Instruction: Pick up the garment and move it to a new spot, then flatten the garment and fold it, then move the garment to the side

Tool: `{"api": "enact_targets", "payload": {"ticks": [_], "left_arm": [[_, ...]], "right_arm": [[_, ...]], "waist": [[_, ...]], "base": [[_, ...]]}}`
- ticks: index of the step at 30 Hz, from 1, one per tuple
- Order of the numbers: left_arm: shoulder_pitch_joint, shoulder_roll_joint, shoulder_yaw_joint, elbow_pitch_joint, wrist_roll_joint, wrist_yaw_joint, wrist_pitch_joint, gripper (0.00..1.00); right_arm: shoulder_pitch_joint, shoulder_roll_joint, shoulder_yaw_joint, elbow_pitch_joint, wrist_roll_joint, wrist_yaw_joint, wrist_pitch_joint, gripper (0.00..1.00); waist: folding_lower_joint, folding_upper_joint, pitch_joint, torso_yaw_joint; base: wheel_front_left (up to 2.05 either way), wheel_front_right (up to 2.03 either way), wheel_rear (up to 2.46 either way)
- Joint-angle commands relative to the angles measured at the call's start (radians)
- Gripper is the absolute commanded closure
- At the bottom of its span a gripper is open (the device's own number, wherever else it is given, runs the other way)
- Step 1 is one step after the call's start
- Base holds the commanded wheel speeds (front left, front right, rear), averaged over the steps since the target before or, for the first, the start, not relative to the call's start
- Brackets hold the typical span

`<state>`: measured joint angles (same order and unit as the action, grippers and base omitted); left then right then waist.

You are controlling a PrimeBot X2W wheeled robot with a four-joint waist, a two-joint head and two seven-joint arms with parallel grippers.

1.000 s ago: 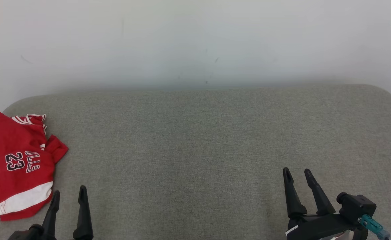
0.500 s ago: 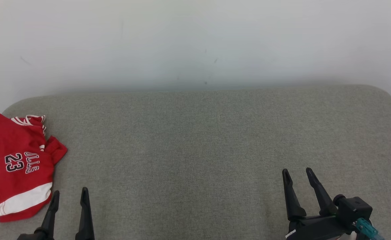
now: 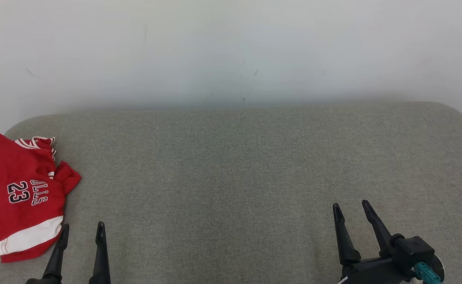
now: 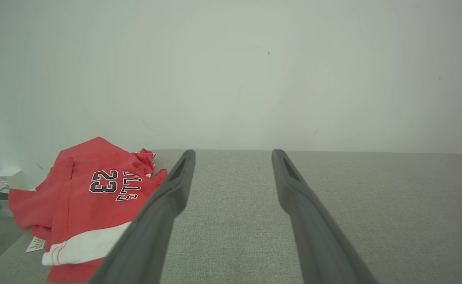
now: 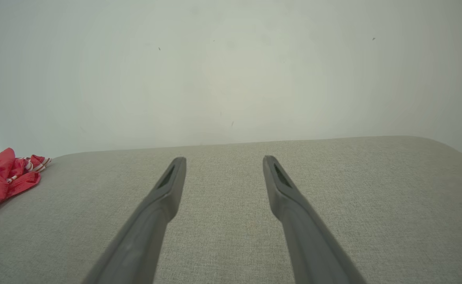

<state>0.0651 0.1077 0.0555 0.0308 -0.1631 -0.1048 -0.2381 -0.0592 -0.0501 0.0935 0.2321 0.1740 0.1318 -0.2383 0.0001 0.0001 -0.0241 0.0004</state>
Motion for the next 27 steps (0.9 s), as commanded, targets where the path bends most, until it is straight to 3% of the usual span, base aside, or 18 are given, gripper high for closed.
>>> {"api": "enact_targets", "payload": {"ticks": [1,14,27], "left_arm": [[0.015,0.004,0.004,-0.007,0.022,0.000,-0.008,0.00],[0.025,0.000,0.016,-0.008,0.084,-0.012,-0.028,0.00],[0.022,-0.007,0.021,-0.001,0.081,-0.018,-0.028,0.00]], "right_arm": [[0.010,-0.003,-0.003,-0.003,-0.019,-0.002,-0.009,0.00],[0.016,-0.001,-0.006,-0.001,-0.062,-0.002,-0.029,0.00],[0.015,-0.001,-0.004,0.005,-0.046,-0.002,-0.027,0.00]], "waist": [[-0.0001,-0.0001,0.000,0.002],[-0.0001,-0.0001,-0.001,0.003],[-0.0001,-0.0001,-0.004,0.007]], "base": [[0.00,0.00,0.00],[0.00,0.00,0.00],[0.00,0.00,0.00]]}}
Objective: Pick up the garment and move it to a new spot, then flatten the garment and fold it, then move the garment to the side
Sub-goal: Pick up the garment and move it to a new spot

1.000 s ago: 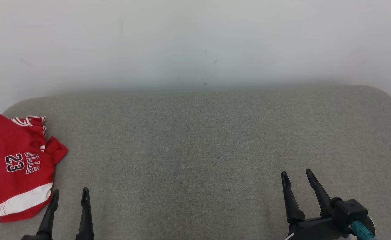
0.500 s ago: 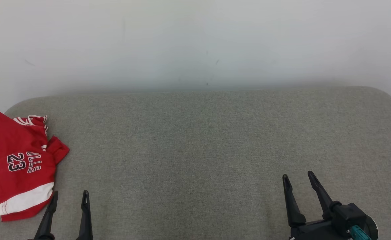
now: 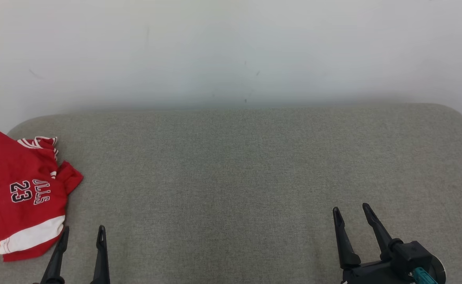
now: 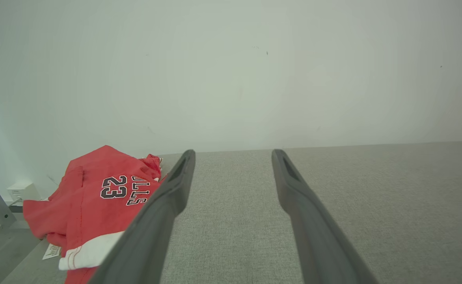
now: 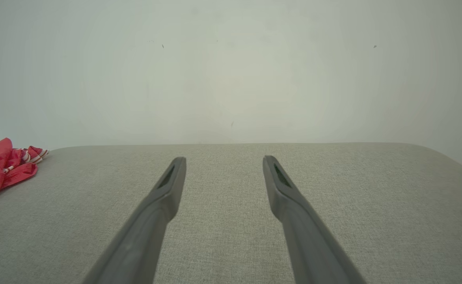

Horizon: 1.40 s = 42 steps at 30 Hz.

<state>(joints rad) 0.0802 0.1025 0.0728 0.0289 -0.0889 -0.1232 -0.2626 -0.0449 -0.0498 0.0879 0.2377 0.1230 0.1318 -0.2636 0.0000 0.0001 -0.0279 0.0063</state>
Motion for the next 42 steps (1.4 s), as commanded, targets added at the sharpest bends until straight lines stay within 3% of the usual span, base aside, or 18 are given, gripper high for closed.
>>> {"api": "enact_targets", "payload": {"ticks": [1,10,20,33,42], "left_arm": [[0.007,-0.002,0.004,0.002,0.007,0.000,-0.004,0.00],[0.003,0.002,0.010,0.007,0.009,-0.004,-0.004,0.00],[0.004,0.000,0.013,0.019,0.014,-0.005,-0.004,0.00],[0.027,0.020,0.022,0.037,0.012,-0.003,-0.004,0.00],[0.043,0.031,0.037,0.042,0.005,0.002,-0.004,0.00]], "right_arm": [[0.002,-0.001,0.001,-0.001,0.006,-0.002,-0.002,0.00],[0.011,-0.001,0.009,-0.002,0.024,-0.002,-0.001,0.00],[0.022,-0.001,0.030,0.008,0.045,-0.002,-0.001,0.00],[0.032,-0.001,0.051,0.022,0.077,-0.002,-0.001,0.00],[0.030,-0.001,0.073,0.026,0.092,-0.002,-0.001,0.00]], "waist": [[0.0000,-0.0001,0.000,0.002],[0.0000,-0.0001,0.000,0.034],[0.0000,-0.0001,-0.009,0.128],[0.0000,-0.0001,-0.033,0.364],[0.0000,-0.0001,-0.032,0.473]], "base": [[0.00,0.00,0.00],[0.00,0.00,0.00],[0.00,0.00,0.00],[0.00,0.00,0.00],[0.00,0.00,0.00]]}}
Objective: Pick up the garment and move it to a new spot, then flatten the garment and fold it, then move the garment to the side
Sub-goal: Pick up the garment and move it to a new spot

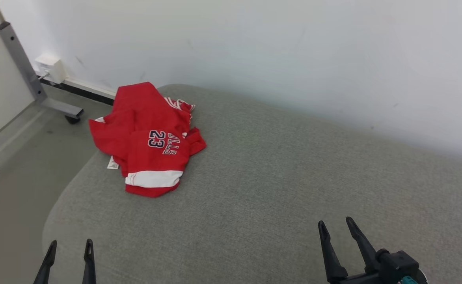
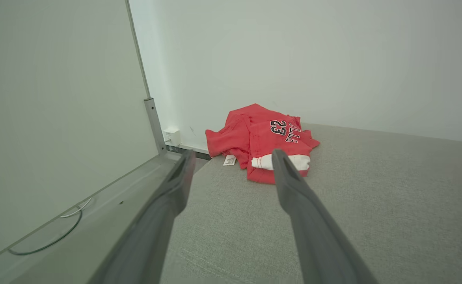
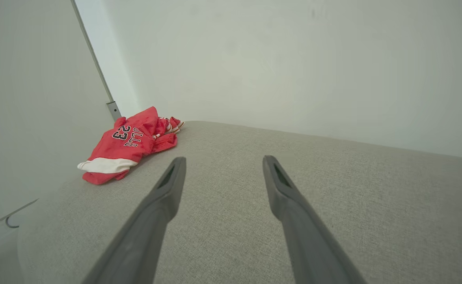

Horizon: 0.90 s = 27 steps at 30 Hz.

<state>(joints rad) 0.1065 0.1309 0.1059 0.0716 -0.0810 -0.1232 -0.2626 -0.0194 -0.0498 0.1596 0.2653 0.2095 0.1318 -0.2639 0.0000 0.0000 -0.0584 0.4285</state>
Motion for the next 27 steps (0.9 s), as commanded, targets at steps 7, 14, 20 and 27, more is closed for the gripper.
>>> {"api": "enact_targets", "payload": {"ticks": [7,14,20,27], "left_arm": [[0.023,0.001,0.036,-0.010,-0.015,0.012,-0.004,0.00],[0.019,-0.012,0.046,-0.008,-0.017,0.015,-0.004,0.00],[-0.034,-0.003,0.029,0.022,-0.022,0.008,-0.004,0.00],[-0.163,0.034,0.028,0.063,-0.066,0.000,-0.004,0.00]], "right_arm": [[-0.030,-0.002,0.030,0.016,0.002,-0.002,-0.001,0.00],[-0.041,-0.001,0.033,0.022,-0.007,-0.002,-0.001,0.00],[-0.039,-0.001,0.016,0.019,-0.020,-0.002,-0.001,0.00],[-0.072,-0.012,-0.002,0.012,-0.051,-0.002,-0.001,0.00]], "waist": [[0.0000,0.0000,0.024,0.066],[0.0000,0.0000,0.038,0.069],[0.0000,0.0000,0.054,0.065],[0.0000,0.0000,0.119,0.010]], "base": [[0.00,0.00,0.00],[0.00,0.00,0.00],[0.00,0.00,0.00],[0.00,0.00,0.00]]}}
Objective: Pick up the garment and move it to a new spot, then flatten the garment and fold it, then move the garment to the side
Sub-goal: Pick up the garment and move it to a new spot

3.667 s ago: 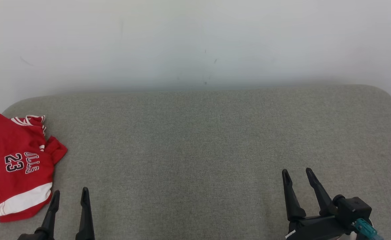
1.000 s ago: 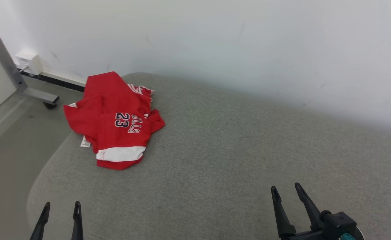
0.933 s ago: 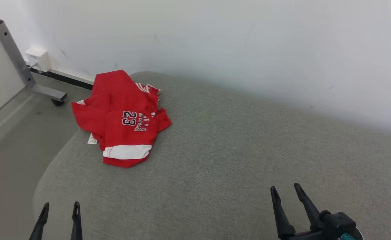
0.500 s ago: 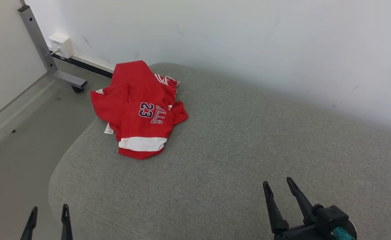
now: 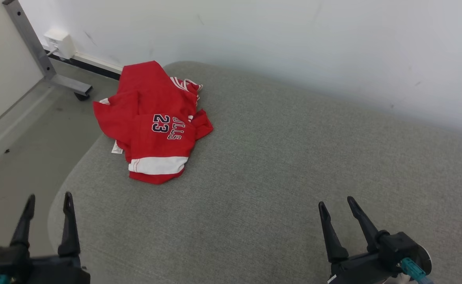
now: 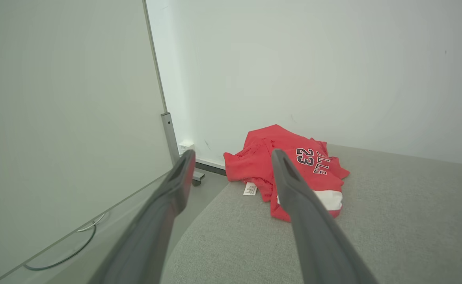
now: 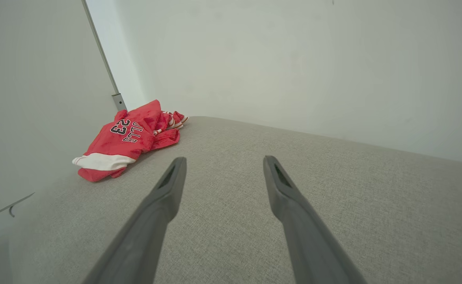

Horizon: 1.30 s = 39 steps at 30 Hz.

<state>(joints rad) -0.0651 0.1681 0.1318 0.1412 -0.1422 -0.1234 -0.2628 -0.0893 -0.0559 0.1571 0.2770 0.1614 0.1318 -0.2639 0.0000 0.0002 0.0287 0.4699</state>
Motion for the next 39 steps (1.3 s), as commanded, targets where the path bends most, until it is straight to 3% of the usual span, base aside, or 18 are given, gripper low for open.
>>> {"api": "enact_targets", "payload": {"ticks": [1,8,14,23,30,39], "left_arm": [[-0.022,0.004,0.000,0.003,-0.014,-0.002,-0.003,0.00],[-0.248,0.083,-0.001,0.087,-0.087,-0.006,-0.003,0.00],[-0.408,0.183,-0.008,0.170,-0.162,-0.006,-0.003,0.00],[-0.521,0.297,-0.065,0.370,-0.259,-0.006,0.076,0.00],[-0.496,0.324,-0.127,0.503,-0.348,-0.006,0.191,0.00],[-0.465,0.312,-0.194,0.597,-0.506,-0.006,0.421,0.00]], "right_arm": [[-0.009,-0.009,-0.002,0.001,-0.009,-0.002,-0.001,0.00],[-0.071,-0.033,-0.037,-0.034,-0.042,-0.002,0.013,0.00],[-0.100,-0.043,-0.081,-0.082,-0.071,-0.002,0.021,0.00],[-0.113,-0.030,-0.125,-0.117,-0.086,-0.002,0.016,0.00],[-0.110,-0.022,-0.128,-0.113,-0.084,-0.002,0.013,0.00],[-0.114,-0.020,-0.127,-0.114,-0.087,-0.002,0.012,0.00]], "waist": [[0.0000,-0.0002,0.047,-0.044],[0.0000,-0.0002,0.176,-0.153],[0.0000,-0.0002,0.279,-0.252],[0.0000,-0.0002,0.327,-0.332],[0.0000,-0.0002,0.319,-0.354],[0.0000,-0.0002,0.317,-0.369]], "base": [[0.00,0.00,0.00],[0.00,0.00,0.00],[0.00,0.00,0.00],[0.00,0.00,0.00],[0.00,0.00,0.00],[0.00,0.00,0.00]]}}
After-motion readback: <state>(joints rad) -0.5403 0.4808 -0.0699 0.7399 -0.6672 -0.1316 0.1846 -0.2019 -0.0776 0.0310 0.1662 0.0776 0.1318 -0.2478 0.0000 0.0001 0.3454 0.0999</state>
